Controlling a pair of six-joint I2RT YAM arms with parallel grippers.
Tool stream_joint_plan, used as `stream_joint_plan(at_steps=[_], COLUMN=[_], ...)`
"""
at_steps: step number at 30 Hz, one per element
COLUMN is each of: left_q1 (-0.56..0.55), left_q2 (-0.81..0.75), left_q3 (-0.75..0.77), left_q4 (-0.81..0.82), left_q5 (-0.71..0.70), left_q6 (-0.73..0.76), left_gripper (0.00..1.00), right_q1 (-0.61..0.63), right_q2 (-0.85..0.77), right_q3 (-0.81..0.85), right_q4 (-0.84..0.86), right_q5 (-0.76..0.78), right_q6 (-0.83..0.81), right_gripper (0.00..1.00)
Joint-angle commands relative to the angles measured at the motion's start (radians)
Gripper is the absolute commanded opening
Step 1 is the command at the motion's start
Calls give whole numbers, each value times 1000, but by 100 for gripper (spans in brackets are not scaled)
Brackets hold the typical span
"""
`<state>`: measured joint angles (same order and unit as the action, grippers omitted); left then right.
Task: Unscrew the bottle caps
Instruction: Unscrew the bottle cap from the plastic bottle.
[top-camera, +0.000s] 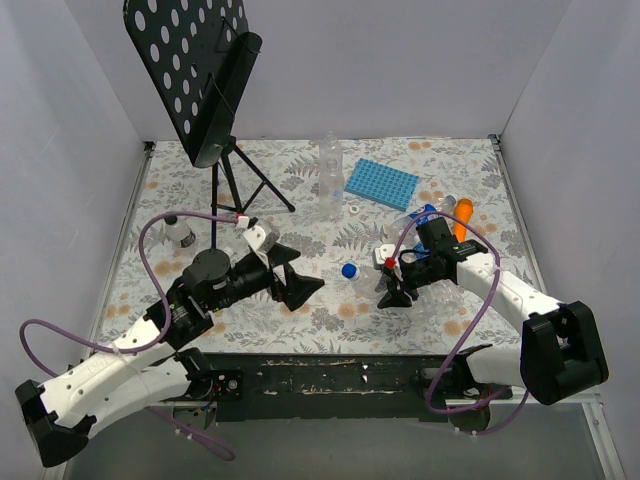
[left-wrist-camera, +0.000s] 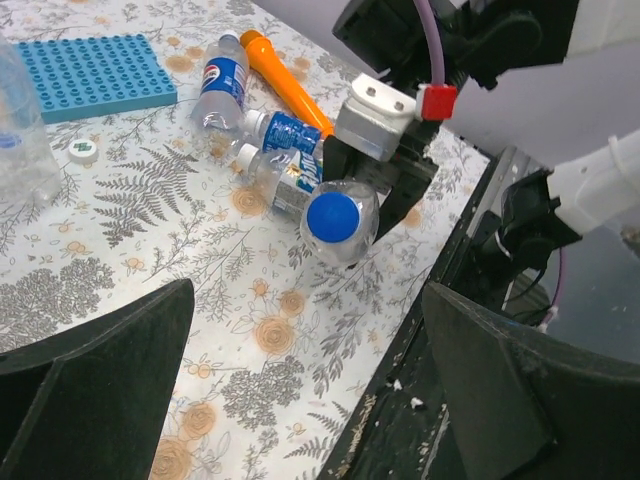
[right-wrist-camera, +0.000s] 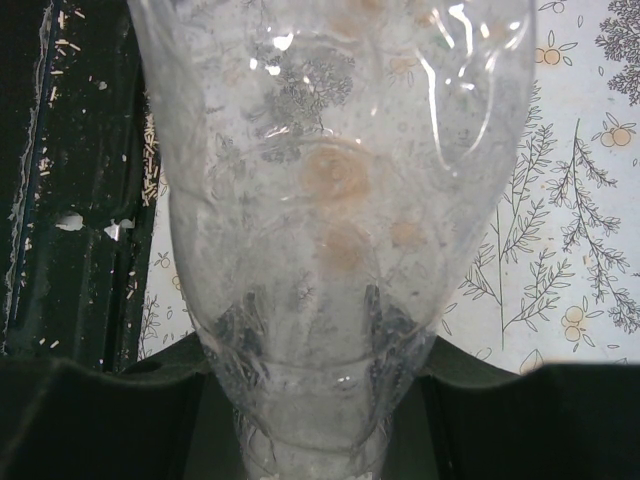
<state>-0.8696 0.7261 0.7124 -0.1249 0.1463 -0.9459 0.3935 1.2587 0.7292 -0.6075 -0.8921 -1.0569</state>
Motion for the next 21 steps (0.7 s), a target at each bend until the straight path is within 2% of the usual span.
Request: stream_joint_plan(at_steps=[1,7,21], left_q1=[4,4,4], left_q2=[-53,-36,88], left_q3=[-47,-79,-82], left_q4=[76,90,191], left_q5=[88,182,265], left_q6=[202,347,429], left_gripper=[98,98,98], right_q1=[5,4,5], right_q2=[-12,-7,-2], right_q3=[7,7,7], right_q4=[-1,-3,-3], right_q5=[-30,-28,-27], right_q6=[-18,-18,-21], right_gripper=[6,6,6])
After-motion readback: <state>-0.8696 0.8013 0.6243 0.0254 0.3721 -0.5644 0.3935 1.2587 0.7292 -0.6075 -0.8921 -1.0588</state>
